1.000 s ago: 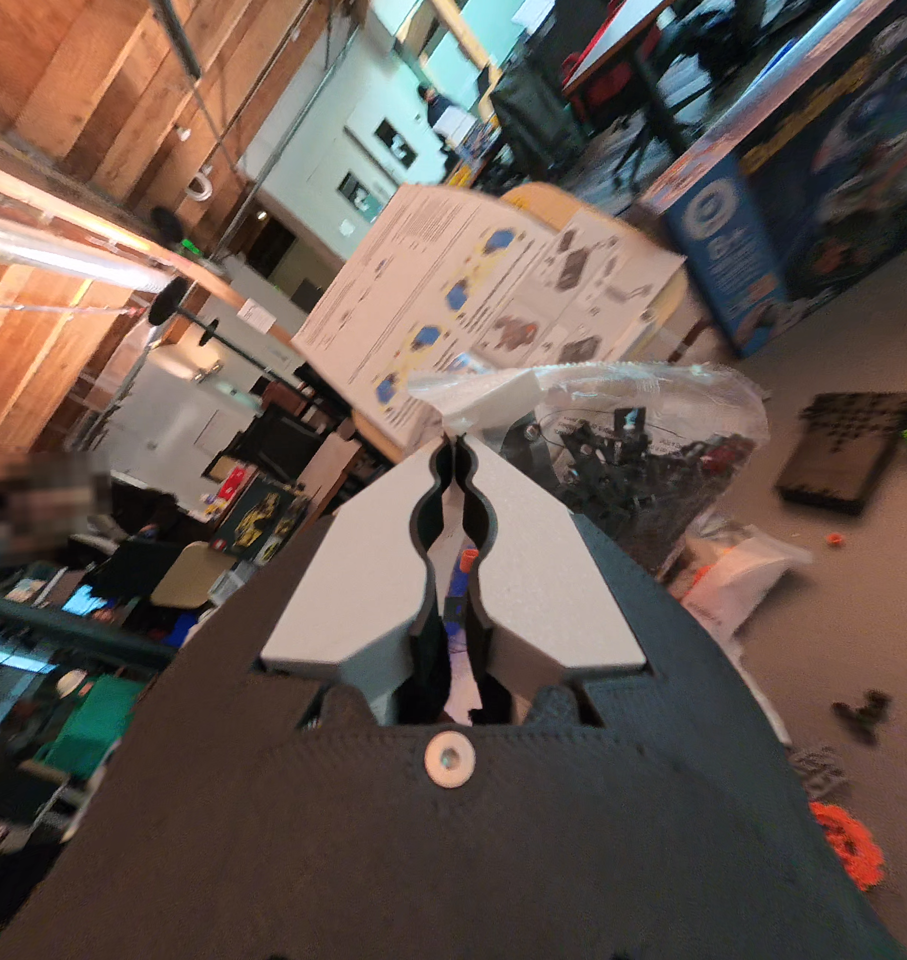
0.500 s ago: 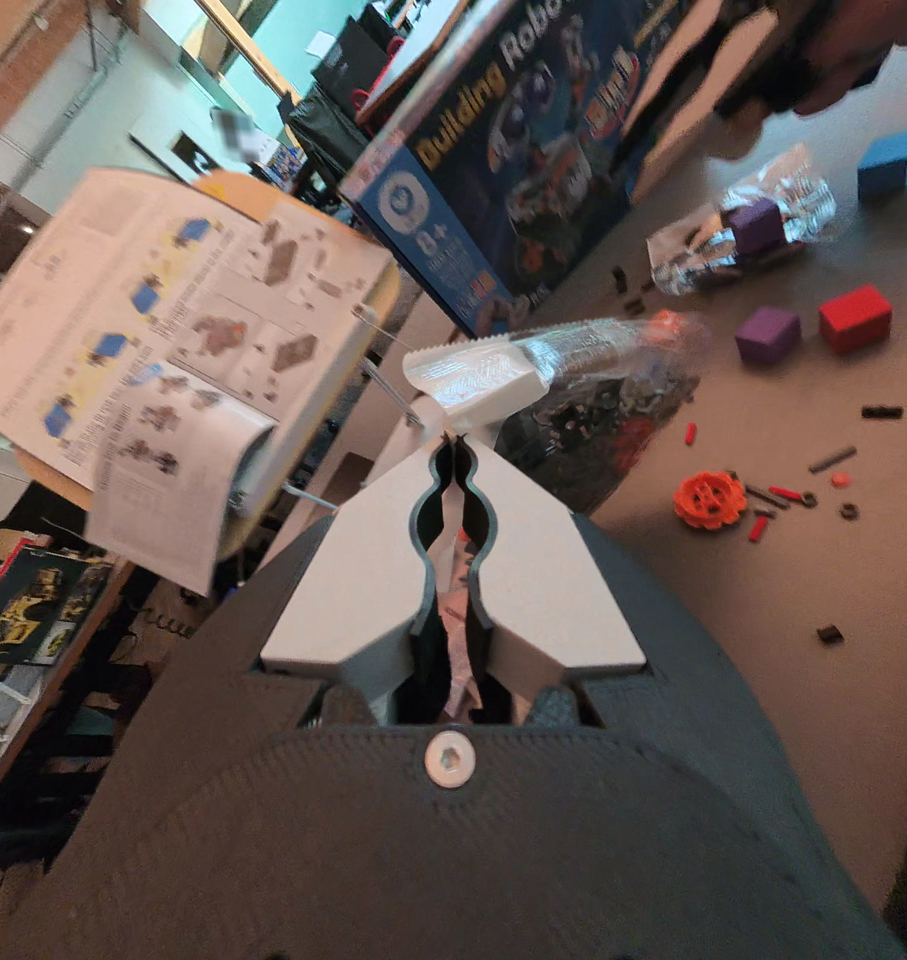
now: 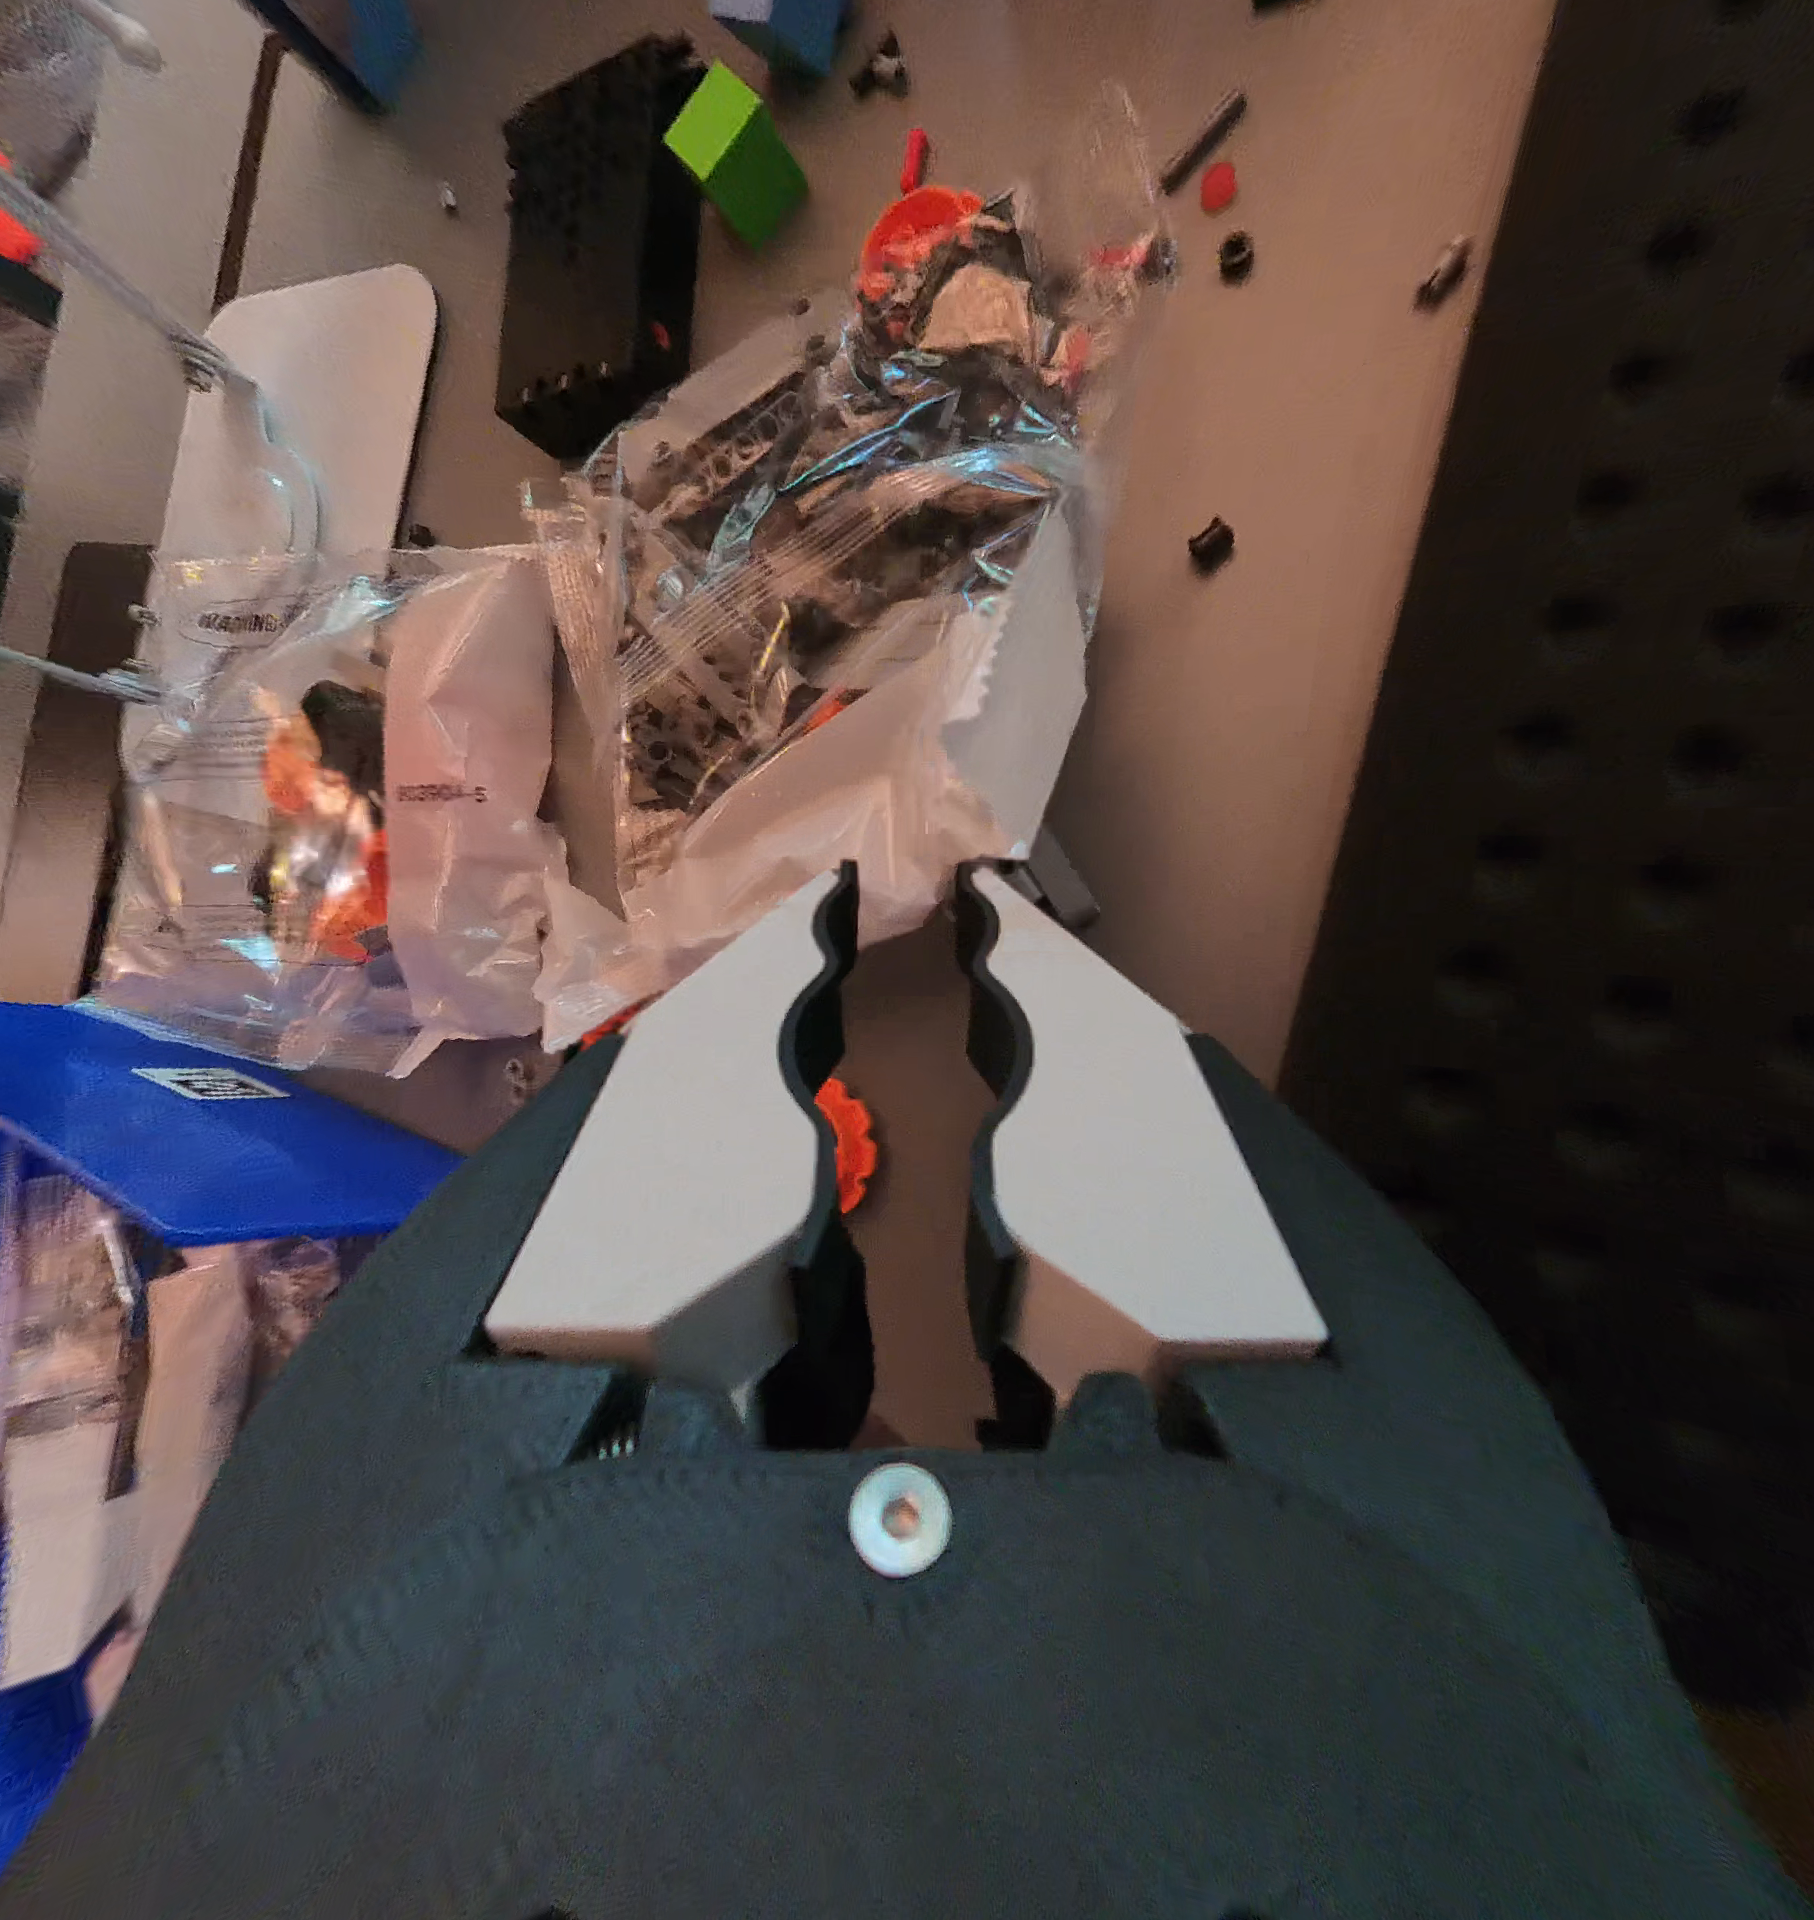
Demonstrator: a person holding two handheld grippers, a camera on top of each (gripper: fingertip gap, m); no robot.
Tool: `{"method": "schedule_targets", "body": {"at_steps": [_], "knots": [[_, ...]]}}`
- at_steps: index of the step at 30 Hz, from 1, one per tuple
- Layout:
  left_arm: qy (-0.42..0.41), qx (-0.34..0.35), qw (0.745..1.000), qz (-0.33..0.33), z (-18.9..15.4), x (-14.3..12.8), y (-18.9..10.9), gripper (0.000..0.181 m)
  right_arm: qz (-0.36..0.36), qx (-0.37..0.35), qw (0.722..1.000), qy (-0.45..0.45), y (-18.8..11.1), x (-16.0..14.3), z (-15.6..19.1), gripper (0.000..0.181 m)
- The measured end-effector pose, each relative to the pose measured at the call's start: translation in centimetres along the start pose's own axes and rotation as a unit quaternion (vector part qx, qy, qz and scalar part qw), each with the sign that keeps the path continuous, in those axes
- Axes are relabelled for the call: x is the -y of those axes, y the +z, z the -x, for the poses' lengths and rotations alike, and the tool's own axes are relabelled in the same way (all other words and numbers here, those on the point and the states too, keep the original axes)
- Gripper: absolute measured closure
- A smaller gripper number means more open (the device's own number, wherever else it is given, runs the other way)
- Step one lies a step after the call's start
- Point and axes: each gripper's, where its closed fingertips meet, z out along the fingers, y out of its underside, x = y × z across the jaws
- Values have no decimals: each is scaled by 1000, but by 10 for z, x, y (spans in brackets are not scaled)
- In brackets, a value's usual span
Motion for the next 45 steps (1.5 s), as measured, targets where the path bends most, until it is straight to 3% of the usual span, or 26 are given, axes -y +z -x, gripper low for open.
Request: {"method": "schedule_targets", "body": {"at_steps": [2, 5, 9, 12, 16, 19, 24, 28, 32, 33, 39, 45], "knots": [[-5, 15, 1000, -16, 13, 8, -10, 157, -1, 12, 1000, -7, 2, 1, 7, 142], [-26, -9, 998, -56, 18, 29, -21, 161, 0, 32, 999, -23, 7, 4, 20, 142], [-35, 10, 993, -114, 39, 58, -25, 172, 7, 54, 997, -58, 14, 7, 40, 144], [-28, 7, 992, -125, 38, 78, 1, 179, 14, 67, 995, -75, 21, 8, 54, 145], [40, -20, 999, -30, 12, 64, 69, 181, 16, 92, 992, -86, 30, 10, 72, 146], [59, -26, 998, 6, -5, 43, 90, 181, 27, 109, 989, -92, 37, 7, 86, 147], [38, -18, 999, -25, -1, 39, 82, 181, 67, 145, 983, -86, 55, 1, 110, 141], [-18, 4, 994, -111, 25, 55, 55, 180, 158, 143, 973, -86, 78, -25, 123, 133], [-1, 42, 996, -81, 45, 51, 57, 178, 209, 136, 963, -105, 89, -43, 126, 143], [1, 59, 996, -70, 51, 47, 61, 179, 205, 136, 963, -110, 91, -42, 128, 155], [-78, 136, 979, -133, 91, 37, 61, 181, 164, 128, 972, -110, 85, -14, 129, 155], [-115, 177, 964, -162, 111, 31, 55, 181, 111, 226, 962, -105, 80, 37, 197, 155]]}}
